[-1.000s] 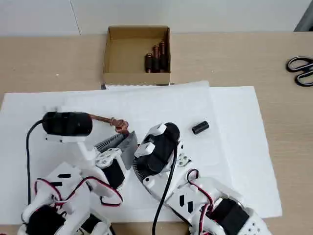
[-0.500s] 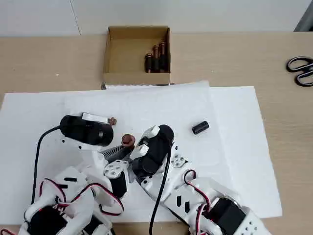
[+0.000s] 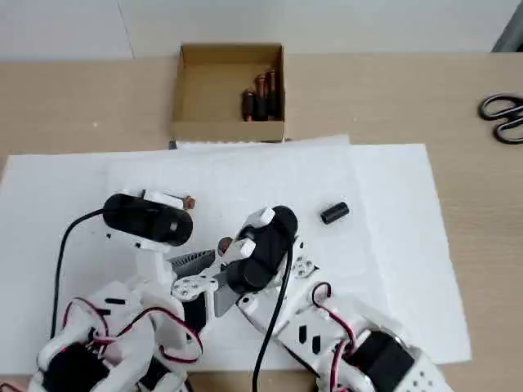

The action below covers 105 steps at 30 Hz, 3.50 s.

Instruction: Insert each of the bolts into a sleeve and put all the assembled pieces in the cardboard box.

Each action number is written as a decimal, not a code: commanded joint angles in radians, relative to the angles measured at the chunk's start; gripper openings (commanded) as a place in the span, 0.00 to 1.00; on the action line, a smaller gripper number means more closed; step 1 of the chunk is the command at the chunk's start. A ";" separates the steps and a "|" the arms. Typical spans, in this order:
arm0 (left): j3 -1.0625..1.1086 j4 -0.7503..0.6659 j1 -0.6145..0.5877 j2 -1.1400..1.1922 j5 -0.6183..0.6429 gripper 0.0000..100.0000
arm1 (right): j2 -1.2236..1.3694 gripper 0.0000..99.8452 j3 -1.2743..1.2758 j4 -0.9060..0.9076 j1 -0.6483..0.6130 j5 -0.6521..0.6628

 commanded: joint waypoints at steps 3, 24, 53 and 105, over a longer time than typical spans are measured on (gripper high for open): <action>-0.108 0.084 0.002 0.011 -0.009 0.20 | -0.001 0.00 -0.049 -0.019 0.030 0.003; 0.156 -0.229 -0.525 0.009 -0.628 0.01 | -0.004 0.00 0.031 -0.019 0.277 0.003; 0.760 -0.646 -0.540 0.003 -0.657 0.01 | 0.639 0.00 -0.379 -0.381 0.513 0.061; 0.757 -0.626 -0.534 0.003 -0.657 0.01 | 2.658 0.17 -2.707 0.071 0.470 0.238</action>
